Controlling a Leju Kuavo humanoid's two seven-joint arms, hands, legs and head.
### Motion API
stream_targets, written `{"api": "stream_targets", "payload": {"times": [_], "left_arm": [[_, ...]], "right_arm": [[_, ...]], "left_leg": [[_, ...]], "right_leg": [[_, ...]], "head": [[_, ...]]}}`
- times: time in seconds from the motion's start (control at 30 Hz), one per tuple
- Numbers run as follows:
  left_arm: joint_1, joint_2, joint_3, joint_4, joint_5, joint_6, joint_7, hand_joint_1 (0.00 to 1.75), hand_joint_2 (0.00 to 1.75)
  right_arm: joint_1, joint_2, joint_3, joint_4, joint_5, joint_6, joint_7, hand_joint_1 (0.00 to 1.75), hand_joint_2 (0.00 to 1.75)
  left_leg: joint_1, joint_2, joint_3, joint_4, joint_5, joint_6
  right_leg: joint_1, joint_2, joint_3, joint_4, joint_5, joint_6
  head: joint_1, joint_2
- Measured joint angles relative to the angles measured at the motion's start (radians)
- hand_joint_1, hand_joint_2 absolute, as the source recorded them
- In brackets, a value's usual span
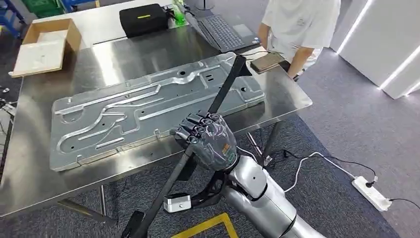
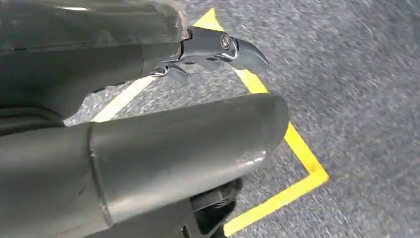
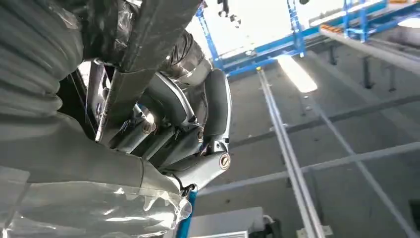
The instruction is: Take the parts from the cabinet and place them on the table.
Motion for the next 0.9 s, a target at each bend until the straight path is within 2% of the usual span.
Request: {"api": "stream_targets", "payload": {"times": [0.03, 0.07, 0.1, 0.13, 0.17, 0.23, 0.27, 0.3, 0.33, 0.37, 0.4, 0.43, 0.47, 0.5, 0.53, 0.57, 0.6, 0.63, 0.7, 0.73, 0.77, 0.8, 0.83, 0.9], "left_arm": [[-0.002, 0.0, 0.0, 0.0, 0.0, 0.001, 0.0, 0.0, 0.0], [-0.004, 0.0, 0.0, 0.0, 0.0, 0.001, -0.001, 0.0, 0.0], [-0.008, 0.0, 0.0, 0.0, 0.0, 0.001, -0.002, 0.0, 0.0], [-0.01, 0.001, 0.0, 0.0, 0.0, 0.002, -0.002, 0.0, 0.0], [-0.008, 0.002, 0.0, 0.0, 0.001, 0.002, -0.003, 0.0, 0.0], [-0.005, 0.003, 0.0, 0.0, 0.002, 0.003, -0.003, 0.0, 0.0], [-0.003, 0.003, 0.0, 0.0, 0.003, 0.003, -0.004, 0.0, 0.0], [-0.004, 0.003, 0.0, 0.0, 0.003, 0.003, -0.004, 0.0, 0.0], [-0.007, 0.003, 0.0, 0.0, 0.004, 0.003, -0.005, 0.0, 0.0], [-0.008, 0.002, 0.0, 0.0, 0.004, 0.003, -0.005, 0.0, 0.0], [-0.007, 0.002, 0.0, 0.0, 0.005, 0.002, -0.005, 0.0, 0.0], [-0.004, 0.003, 0.0, 0.0, 0.005, 0.002, -0.005, 0.0, 0.0], [-0.001, 0.003, 0.0, 0.0, 0.006, 0.002, -0.005, 0.0, 0.0], [0.0, 0.003, 0.0, 0.0, 0.007, 0.002, -0.005, 0.0, 0.0], [0.0, 0.003, 0.001, 0.0, 0.007, 0.002, -0.005, 0.0, 0.0], [-0.001, 0.002, 0.001, 0.0, 0.008, 0.001, -0.006, 0.0, 0.0], [0.001, -0.001, 0.001, 0.0, 0.008, 0.0, -0.008, 0.0, 0.0], [0.001, -0.001, 0.001, 0.0, 0.008, 0.0, -0.008, 0.0, 0.0], [0.007, 0.0, 0.001, 0.0, 0.008, 0.0, -0.01, 0.0, 0.0], [0.009, 0.0, 0.001, 0.0, 0.008, 0.0, -0.011, 0.0, 0.0], [0.01, 0.001, 0.001, 0.0, 0.008, -0.001, -0.011, 0.0, 0.0], [0.008, 0.001, 0.001, 0.0, 0.008, -0.001, -0.012, 0.0, 0.0], [0.004, 0.0, 0.001, 0.0, 0.009, -0.002, -0.013, 0.0, 0.0], [0.002, 0.0, 0.001, 0.0, 0.009, -0.003, -0.013, 0.0, 0.0]], "right_arm": [[-0.001, 0.0, 0.0, 0.0, 0.0, 0.0, 0.003, 1.75, 1.75], [-0.002, 0.0, 0.0, -0.001, 0.0, 0.0, 0.004, 1.75, 1.75], [-0.003, -0.001, -0.001, -0.002, 0.0, 0.0, 0.006, 1.75, 1.75], [-0.002, -0.002, -0.001, -0.003, 0.002, 0.0, 0.008, 1.75, 1.75], [-0.002, -0.002, -0.001, -0.003, 0.002, 0.0, 0.01, 1.75, 1.75], [-0.003, -0.002, -0.002, -0.003, 0.002, 0.0, 0.015, 1.75, 1.75], [-0.003, -0.003, -0.003, -0.005, 0.002, 0.0, 0.016, 1.75, 1.75], [-0.003, -0.004, -0.004, -0.006, 0.002, -0.001, 0.016, 1.75, 1.75], [-0.002, -0.009, -0.009, -0.006, 0.002, 0.0, 0.017, 1.75, 1.75], [0.0, -0.015, -0.013, -0.005, 0.002, 0.0, 0.018, 1.75, 1.75], [0.002, -0.02, -0.017, -0.005, 0.004, 0.0, 0.018, 1.75, 1.75], [0.004, -0.026, -0.021, -0.003, 0.005, 0.0, 0.021, 1.75, 1.75], [0.005, -0.029, -0.026, -0.002, 0.006, 0.0, 0.024, 1.75, 1.75], [0.004, -0.032, -0.03, -0.001, 0.008, 0.0, 0.027, 1.75, 1.75], [0.003, -0.035, -0.038, -0.002, 0.01, 0.0, 0.034, 1.75, 1.75], [0.003, -0.037, -0.045, -0.002, 0.007, 0.0, 0.039, 1.75, 1.75], [0.0, -0.04, -0.054, -0.001, -0.008, 0.0, 0.046, 1.75, 1.75], [-0.002, -0.041, -0.063, 0.0, -0.02, 0.0, 0.051, 1.75, 1.75], [-0.007, -0.046, -0.079, 0.004, -0.038, 0.002, 0.052, 1.75, 1.75], [-0.008, -0.047, -0.084, 0.006, -0.045, 0.003, 0.052, 1.75, 1.75], [-0.009, -0.049, -0.09, 0.009, -0.056, 0.008, 0.053, 1.75, 1.75], [-0.011, -0.05, -0.098, 0.013, -0.068, 0.018, 0.053, 1.75, 1.75], [-0.015, -0.055, -0.114, 0.018, -0.084, 0.026, 0.055, 1.75, 1.75], [-0.019, -0.068, -0.15, 0.039, -0.099, 0.035, 0.05, 1.75, 1.75]], "left_leg": [[0.0, 0.018, 0.056, -0.099, 0.041, 0.002], [-0.002, 0.067, 0.093, -0.175, 0.047, 0.005], [-0.014, 0.07, 0.098, -0.181, 0.041, 0.014], [-0.013, 0.057, 0.094, -0.18, 0.044, 0.023], [-0.014, 0.047, 0.091, -0.18, 0.044, 0.024], [-0.014, 0.024, 0.091, -0.186, 0.049, 0.039], [-0.009, 0.014, 0.093, -0.19, 0.054, 0.046], [-0.008, 0.006, 0.092, -0.19, 0.055, 0.05], [-0.008, -0.003, 0.09, -0.19, 0.057, 0.056], [-0.008, -0.015, 0.09, -0.19, 0.057, 0.057], [-0.01, -0.028, 0.088, -0.189, 0.058, 0.058], [-0.011, -0.041, 0.088, -0.189, 0.058, 0.058], [-0.011, -0.054, 0.089, -0.188, 0.058, 0.058], [-0.012, -0.066, 0.089, -0.187, 0.058, 0.058], [-0.012, -0.081, 0.09, -0.186, 0.058, 0.058], [-0.012, -0.084, 0.091, -0.186, 0.058, 0.057], [-0.013, -0.092, 0.09, -0.186, 0.059, 0.055], [-0.014, -0.101, 0.084, -0.183, 0.06, 0.048], [-0.007, -0.105, 0.081, -0.19, 0.063, 0.034], [-0.008, -0.108, 0.083, -0.193, 0.065, 0.027], [-0.011, -0.088, 0.079, -0.187, 0.057, 0.025], [-0.013, -0.047, 0.072, -0.163, 0.036, 0.019], [-0.011, -0.027, 0.045, -0.101, -0.004, 0.017], [-0.007, -0.015, -0.025, 0.052, -0.074, 0.009]], "right_leg": [[0.0, -0.011, 0.0, 0.005, -0.004, 0.004], [0.003, -0.019, 0.0, 0.011, -0.009, 0.01], [0.011, -0.027, -0.003, 0.017, -0.013, 0.017], [0.01, -0.037, -0.002, 0.017, -0.014, 0.019], [0.011, -0.044, 0.0, 0.016, -0.014, 0.021], [0.008, -0.064, 0.005, 0.015, -0.016, 0.033], [0.0, -0.021, 0.002, 0.03, -0.031, 0.042], [-0.002, 0.022, -0.017, 0.069, -0.063, 0.044], [-0.002, 0.046, -0.051, 0.143, -0.104, 0.046], [-0.002, 0.057, -0.088, 0.22, -0.138, 0.048], [-0.002, 0.062, -0.123, 0.286, -0.158, 0.048], [-0.002, 0.063, -0.142, 0.316, -0.156, 0.048], [-0.002, 0.064, -0.137, 0.298, -0.13, 0.045], [-0.002, 0.067, -0.115, 0.244, -0.088, 0.041], [-0.001, 0.077, -0.075, 0.157, -0.036, 0.034], [-0.001, 0.095, -0.036, 0.072, 0.007, 0.026], [0.003, 0.11, -0.019, 0.034, -0.003, 0.016], [0.006, 0.11, -0.017, 0.014, -0.001, 0.016], [0.01, 0.106, -0.019, 0.019, -0.001, 0.015], [0.009, 0.105, -0.017, 0.012, 0.003, 0.01], [-0.004, 0.098, -0.009, -0.004, 0.012, 0.004], [-0.002, 0.093, -0.004, -0.01, 0.014, 0.0], [-0.002, 0.086, -0.004, -0.01, 0.015, -0.003], [0.0, 0.07, -0.005, -0.009, 0.014, -0.004]], "head": [[0.0, 0.0], [0.0, 0.0], [0.0, 0.0], [0.001, 0.0], [0.002, 0.0], [0.002, 0.0], [0.001, 0.0], [0.002, 0.0], [0.002, 0.0], [0.002, 0.0], [0.002, 0.0], [0.002, 0.0], [0.002, 0.0], [0.002, 0.0], [0.002, 0.0], [0.002, 0.0], [0.001, 0.0], [0.002, 0.0], [0.002, 0.0], [0.002, 0.0], [0.001, 0.0], [0.001, 0.0], [0.0, 0.0], [0.001, 0.0]]}}
